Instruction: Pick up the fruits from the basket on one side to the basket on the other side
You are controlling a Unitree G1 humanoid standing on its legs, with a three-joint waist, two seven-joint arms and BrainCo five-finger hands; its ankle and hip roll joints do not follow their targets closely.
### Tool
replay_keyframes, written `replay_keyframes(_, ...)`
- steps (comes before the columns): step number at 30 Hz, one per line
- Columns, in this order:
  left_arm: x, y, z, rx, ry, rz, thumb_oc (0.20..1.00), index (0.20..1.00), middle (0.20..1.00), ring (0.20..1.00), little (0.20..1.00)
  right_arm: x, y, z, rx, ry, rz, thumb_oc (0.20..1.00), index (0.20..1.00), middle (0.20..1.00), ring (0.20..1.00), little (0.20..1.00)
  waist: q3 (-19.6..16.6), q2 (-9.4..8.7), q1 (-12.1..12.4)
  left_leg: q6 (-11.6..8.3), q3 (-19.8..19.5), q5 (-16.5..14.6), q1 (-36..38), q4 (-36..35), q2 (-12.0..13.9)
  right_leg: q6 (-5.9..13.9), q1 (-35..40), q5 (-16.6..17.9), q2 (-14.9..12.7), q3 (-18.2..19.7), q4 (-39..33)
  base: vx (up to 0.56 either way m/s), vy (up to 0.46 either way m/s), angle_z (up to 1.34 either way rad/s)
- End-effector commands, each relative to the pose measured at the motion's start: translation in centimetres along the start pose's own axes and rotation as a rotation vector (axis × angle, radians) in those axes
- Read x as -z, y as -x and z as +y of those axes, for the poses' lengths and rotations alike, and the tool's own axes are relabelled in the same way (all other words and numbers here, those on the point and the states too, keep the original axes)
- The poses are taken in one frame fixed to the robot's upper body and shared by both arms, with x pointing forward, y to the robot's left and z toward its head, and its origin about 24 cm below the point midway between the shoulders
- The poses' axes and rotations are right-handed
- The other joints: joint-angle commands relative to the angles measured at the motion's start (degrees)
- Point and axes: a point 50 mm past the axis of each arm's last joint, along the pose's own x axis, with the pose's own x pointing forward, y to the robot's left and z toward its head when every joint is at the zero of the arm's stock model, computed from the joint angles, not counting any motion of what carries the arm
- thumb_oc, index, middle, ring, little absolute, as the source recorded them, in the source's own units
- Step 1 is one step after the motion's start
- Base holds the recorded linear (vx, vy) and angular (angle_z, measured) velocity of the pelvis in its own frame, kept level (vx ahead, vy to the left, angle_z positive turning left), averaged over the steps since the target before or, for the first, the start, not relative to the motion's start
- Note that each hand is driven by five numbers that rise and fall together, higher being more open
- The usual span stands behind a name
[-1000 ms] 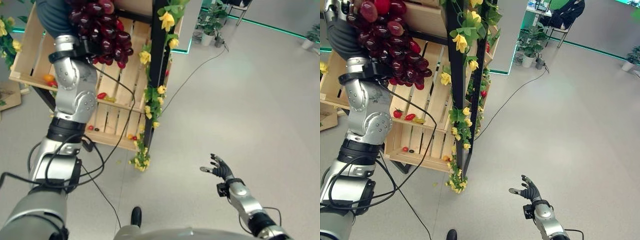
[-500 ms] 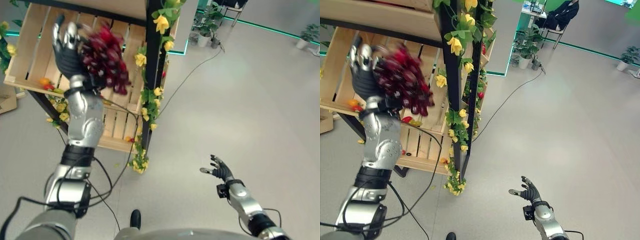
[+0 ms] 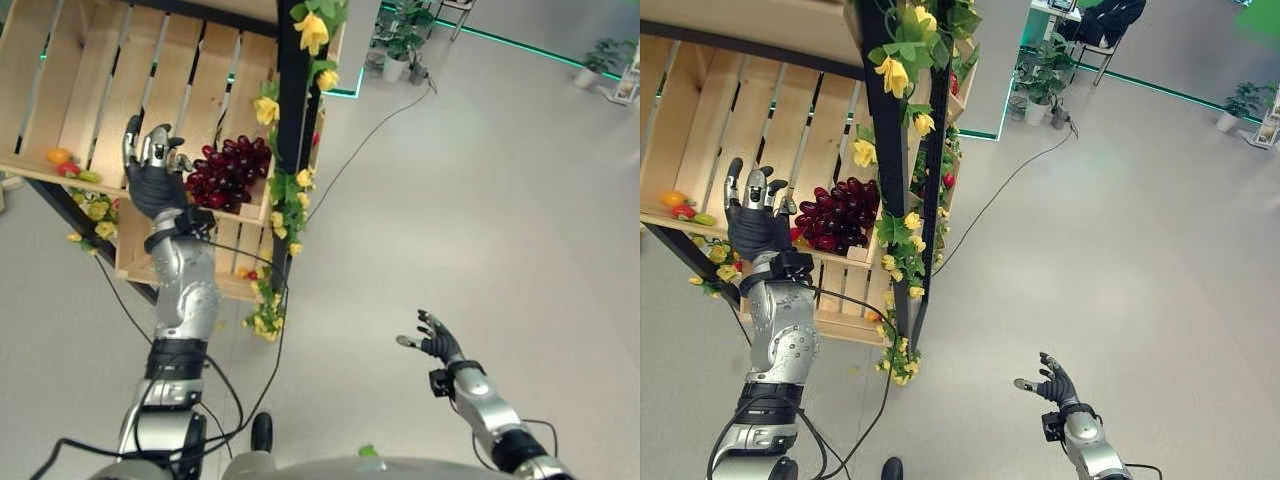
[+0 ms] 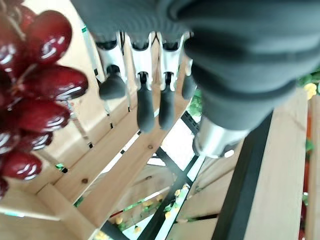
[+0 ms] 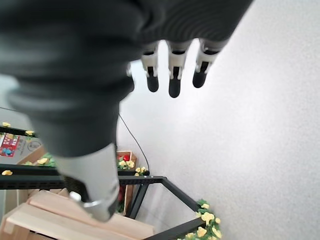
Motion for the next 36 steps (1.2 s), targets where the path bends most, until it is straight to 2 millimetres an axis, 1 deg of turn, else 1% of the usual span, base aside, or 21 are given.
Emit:
replay_keyframes(1, -0.6, -1.3, -0.5, 0.016, -0.024, -0.049, 0.200, 0.200, 0.200, 0.200, 0.200, -2.8, -0.5, -1.0, 0.036, 0.019, -0.131, 1.000, 1.000, 1.000, 1.000, 1.000, -0.71, 0.91, 1.60, -4.27, 0.16, -7.30, 6.30, 2.08, 2.77, 2.31, -1.39, 3.93, -0.79, -1.22, 0.77, 0.00, 0.000, 0.00)
replay_keyframes(7, -1.1, -2.1, -1.0, 0.022, -0.042, -0.078, 0.200, 0.200, 0.200, 0.200, 0.200, -2.6, -0.4, -1.1, 0.036, 0.020, -0.123, 1.000, 1.000, 1.000, 1.000, 1.000, -1.03, 0.94, 1.17, -4.29, 0.35, -7.30, 6.39, 2.12, 2.88, 2.31, -1.24, 3.89, -0.76, -1.39, 0.80, 0.00, 0.000, 0.00)
replay_keyframes(8, -1.1, -2.1, -1.0, 0.022, -0.042, -0.078, 0.329, 0.329, 0.329, 0.329, 0.329, -2.6, -0.4, -1.1, 0.036, 0.020, -0.123, 1.000, 1.000, 1.000, 1.000, 1.000, -1.02, 0.93, 1.17, -4.29, 0.35, -7.30, 6.40, 2.11, 2.88, 2.31, -1.23, 3.89, -0.76, -1.39, 0.79, 0.00, 0.000, 0.00)
replay_keyframes(9, -1.1, -2.0, -1.1, 0.028, -0.043, -0.079, 0.564, 0.564, 0.564, 0.564, 0.564, -2.5, -0.5, -1.1, 0.036, 0.018, -0.121, 1.000, 1.000, 1.000, 1.000, 1.000, -1.04, 0.94, 1.16, -4.30, 0.39, -7.30, 6.43, 2.09, 2.90, 2.33, -1.23, 3.91, -0.77, -1.39, 0.79, 0.00, 0.000, 0.00)
replay_keyframes(10, -1.2, -2.0, -1.1, 0.037, -0.053, -0.080, 1.000, 1.000, 1.000, 1.000, 1.000, -2.6, -0.4, -1.1, 0.035, 0.020, -0.125, 1.000, 1.000, 1.000, 1.000, 1.000, -1.07, 0.99, 1.11, -4.29, 0.43, -7.29, 6.44, 2.12, 2.92, 2.34, -1.22, 3.97, -0.77, -1.38, 0.81, 0.00, 0.000, 0.00)
replay_keyframes(13, -1.3, -1.8, -1.4, 0.065, -0.066, -0.083, 1.000, 1.000, 1.000, 1.000, 1.000, -2.7, -0.5, -1.2, 0.036, 0.018, -0.128, 1.000, 1.000, 1.000, 1.000, 1.000, -1.02, 1.02, 1.08, -4.25, 0.42, -7.29, 6.43, 2.07, 2.87, 2.35, -1.25, 4.04, -0.79, -1.29, 0.84, 0.00, 0.000, 0.00)
replay_keyframes(18, -1.0, -0.4, -1.3, 0.106, -0.045, -0.060, 1.000, 1.000, 1.000, 1.000, 1.000, -2.6, -0.5, -1.4, 0.048, 0.003, -0.127, 1.000, 1.000, 1.000, 1.000, 1.000, -0.67, 1.19, 1.59, -4.22, 0.21, -7.22, 6.33, 2.11, 2.85, 2.22, -1.26, 3.96, -0.86, -1.53, 0.88, 0.00, 0.000, 0.00)
replay_keyframes(20, -1.1, 0.8, -0.4, 0.118, -0.048, -0.043, 1.000, 1.000, 1.000, 1.000, 1.000, -2.7, -0.4, -1.6, 0.058, -0.012, -0.133, 1.000, 1.000, 1.000, 1.000, 1.000, -0.39, 1.22, 2.22, -4.18, -0.04, -7.16, 6.19, 2.20, 2.81, 2.15, -1.33, 3.96, -0.88, -1.72, 0.97, 0.00, 0.000, 0.00)
replay_keyframes(21, -1.1, 0.9, -0.4, 0.117, -0.048, -0.042, 1.000, 1.000, 1.000, 1.000, 1.000, -2.7, -0.4, -1.6, 0.058, -0.011, -0.132, 1.000, 1.000, 1.000, 1.000, 1.000, -0.45, 1.23, 2.20, -4.18, -0.04, -7.16, 6.19, 2.20, 2.81, 2.15, -1.34, 3.96, -0.88, -1.72, 0.97, 0.00, 0.000, 0.00)
replay_keyframes(22, -1.1, 1.6, 0.2, 0.129, -0.069, -0.026, 1.000, 1.000, 1.000, 1.000, 1.000, -2.7, -0.3, -1.7, 0.064, -0.018, -0.135, 1.000, 1.000, 1.000, 1.000, 1.000, -0.24, 1.21, 2.65, -4.17, -0.27, -7.09, 6.11, 2.21, 2.83, 2.10, -1.29, 3.99, -0.93, -1.86, 0.96, 0.00, 0.000, 0.00)
replay_keyframes(24, -1.1, 2.0, 0.5, 0.128, -0.070, -0.015, 1.000, 1.000, 1.000, 1.000, 1.000, -2.6, -0.3, -1.8, 0.068, -0.020, -0.135, 1.000, 1.000, 1.000, 1.000, 1.000, -0.23, 1.23, 2.88, -4.17, -0.42, -7.06, 6.06, 2.19, 2.82, 2.08, -1.25, 4.02, -0.96, -1.95, 0.89, 0.00, -0.003, 0.02)
replay_keyframes(25, -1.1, 2.5, 0.9, 0.130, -0.072, -0.001, 1.000, 1.000, 1.000, 1.000, 1.000, -2.5, -0.2, -1.9, 0.071, -0.025, -0.133, 1.000, 1.000, 1.000, 1.000, 1.000, -0.16, 1.25, 3.12, -4.13, -0.53, -7.02, 6.02, 2.19, 2.75, 2.04, -1.23, 4.03, -0.98, -2.06, 0.87, 0.00, 0.000, 0.00)
replay_keyframes(26, -1.2, 3.3, 1.9, 0.130, -0.106, 0.016, 1.000, 1.000, 1.000, 1.000, 1.000, -2.5, -0.2, -2.2, 0.084, -0.037, -0.132, 1.000, 1.000, 1.000, 1.000, 1.000, 0.03, 1.27, 3.73, -4.15, -0.75, -6.93, 5.82, 2.30, 2.71, 2.00, -1.17, 4.04, -1.04, -2.36, 0.87, 0.00, 0.000, 0.00)
replay_keyframes(27, -1.3, 3.3, 2.0, 0.129, -0.106, 0.017, 1.000, 1.000, 1.000, 1.000, 1.000, -2.5, -0.2, -2.2, 0.084, -0.036, -0.132, 1.000, 1.000, 1.000, 1.000, 1.000, -0.03, 1.27, 3.70, -4.15, -0.76, -6.94, 5.80, 2.31, 2.70, 2.00, -1.18, 4.04, -1.04, -2.37, 0.86, -0.02, -0.007, 0.06)
replay_keyframes(28, -1.3, 4.2, 3.0, 0.126, -0.133, 0.041, 1.000, 1.000, 1.000, 1.000, 1.000, -2.3, -0.2, -2.5, 0.097, -0.042, -0.129, 1.000, 1.000, 1.000, 1.000, 1.000, 0.17, 1.42, 4.31, -4.14, -1.00, -6.84, 5.70, 2.30, 2.66, 1.96, -1.16, 4.05, -1.12, -2.64, 0.88, -0.01, -0.001, 0.08)
replay_keyframes(29, -1.3, 4.2, 3.0, 0.125, -0.134, 0.042, 1.000, 1.000, 1.000, 1.000, 1.000, -2.3, -0.1, -2.5, 0.097, -0.041, -0.129, 1.000, 1.000, 1.000, 1.000, 1.000, 0.11, 1.42, 4.29, -4.14, -1.01, -6.84, 5.69, 2.30, 2.66, 1.96, -1.16, 4.04, -1.12, -2.65, 0.88, -0.01, 0.000, 0.07)
replay_keyframes(31, -1.9, 5.3, 4.8, 0.116, -0.225, 0.067, 1.000, 1.000, 1.000, 1.000, 1.000, -2.0, 0.1, -3.1, 0.117, -0.054, -0.127, 1.000, 1.000, 1.000, 1.000, 1.000, 0.43, 1.67, 5.21, -4.16, -1.42, -6.68, 5.33, 2.42, 2.55, 1.89, -1.23, 4.02, -1.18, -3.05, 0.94, -0.02, 0.002, 0.07)
replay_keyframes(32, -1.9, 5.3, 4.8, 0.115, -0.225, 0.067, 1.000, 1.000, 1.000, 1.000, 1.000, -2.0, 0.1, -3.1, 0.117, -0.053, -0.126, 1.000, 1.000, 1.000, 1.000, 1.000, 0.37, 1.67, 5.19, -4.16, -1.42, -6.68, 5.32, 2.42, 2.55, 1.89, -1.24, 4.02, -1.18, -3.05, 0.93, -0.03, -0.002, 0.09)
replay_keyframes(33, -2.3, 6.0, 6.0, 0.117, -0.317, 0.088, 1.000, 1.000, 1.000, 1.000, 1.000, -2.0, 0.2, -3.6, 0.132, -0.060, -0.134, 1.000, 1.000, 1.000, 1.000, 1.000, 0.63, 1.81, 5.74, -4.15, -1.75, -6.59, 5.03, 2.55, 2.49, 1.89, -1.23, 4.04, -1.24, -3.34, 0.99, -0.02, -0.003, 0.06)
replay_keyframes(34, -2.3, 6.0, 6.0, 0.117, -0.318, 0.088, 1.000, 1.000, 1.000, 1.000, 1.000, -2.0, 0.2, -3.6, 0.132, -0.060, -0.133, 1.000, 1.000, 1.000, 1.000, 1.000, 0.60, 1.80, 5.72, -4.15, -1.76, -6.60, 5.01, 2.57, 2.49, 1.89, -1.23, 4.03, -1.24, -3.36, 0.99, -0.03, -0.001, 0.05)
replay_keyframes(36, -2.7, 7.0, 7.4, 0.111, -0.396, 0.121, 1.000, 1.000, 1.000, 1.000, 1.000, -2.0, 0.4, -4.3, 0.158, -0.062, -0.142, 1.000, 1.000, 1.000, 1.000, 1.000, 0.88, 1.97, 6.65, -4.09, -2.25, -6.51, 4.62, 2.78, 2.27, 1.89, -1.25, 4.11, -1.31, -3.88, 1.05, -0.03, 0.003, 0.08)
